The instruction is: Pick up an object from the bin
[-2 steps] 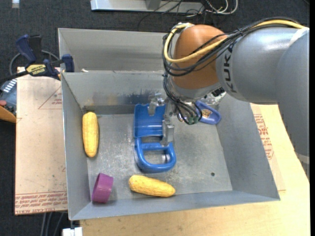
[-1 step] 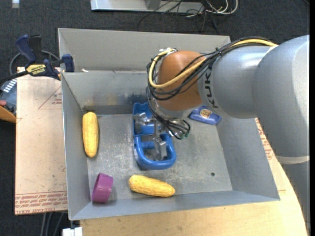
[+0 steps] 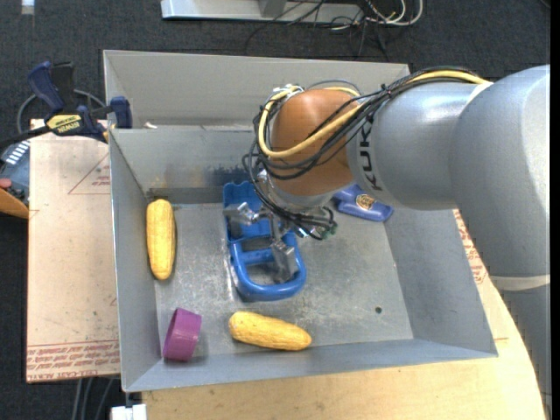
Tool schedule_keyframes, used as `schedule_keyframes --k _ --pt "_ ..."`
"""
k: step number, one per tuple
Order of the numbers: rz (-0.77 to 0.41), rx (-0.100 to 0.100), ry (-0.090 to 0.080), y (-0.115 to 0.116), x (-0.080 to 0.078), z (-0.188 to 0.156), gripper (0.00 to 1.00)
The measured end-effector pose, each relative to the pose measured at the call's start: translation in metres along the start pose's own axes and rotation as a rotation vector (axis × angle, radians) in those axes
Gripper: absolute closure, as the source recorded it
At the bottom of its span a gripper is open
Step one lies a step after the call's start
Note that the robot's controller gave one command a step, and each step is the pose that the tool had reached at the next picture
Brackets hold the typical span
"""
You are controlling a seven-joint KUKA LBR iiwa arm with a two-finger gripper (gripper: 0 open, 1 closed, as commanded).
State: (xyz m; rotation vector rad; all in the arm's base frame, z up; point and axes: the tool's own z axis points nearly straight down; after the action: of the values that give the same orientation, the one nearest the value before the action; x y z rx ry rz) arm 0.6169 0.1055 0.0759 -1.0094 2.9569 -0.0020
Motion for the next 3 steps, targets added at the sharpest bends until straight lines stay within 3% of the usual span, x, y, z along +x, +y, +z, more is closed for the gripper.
schedule_keyframes --k 1,3 --pt "0.043 -0.002 -0.006 0.004 -0.0205 0.0018 1.0" --pt "0.045 -0.002 -0.004 0.0039 -0.0199 0.0024 1.0"
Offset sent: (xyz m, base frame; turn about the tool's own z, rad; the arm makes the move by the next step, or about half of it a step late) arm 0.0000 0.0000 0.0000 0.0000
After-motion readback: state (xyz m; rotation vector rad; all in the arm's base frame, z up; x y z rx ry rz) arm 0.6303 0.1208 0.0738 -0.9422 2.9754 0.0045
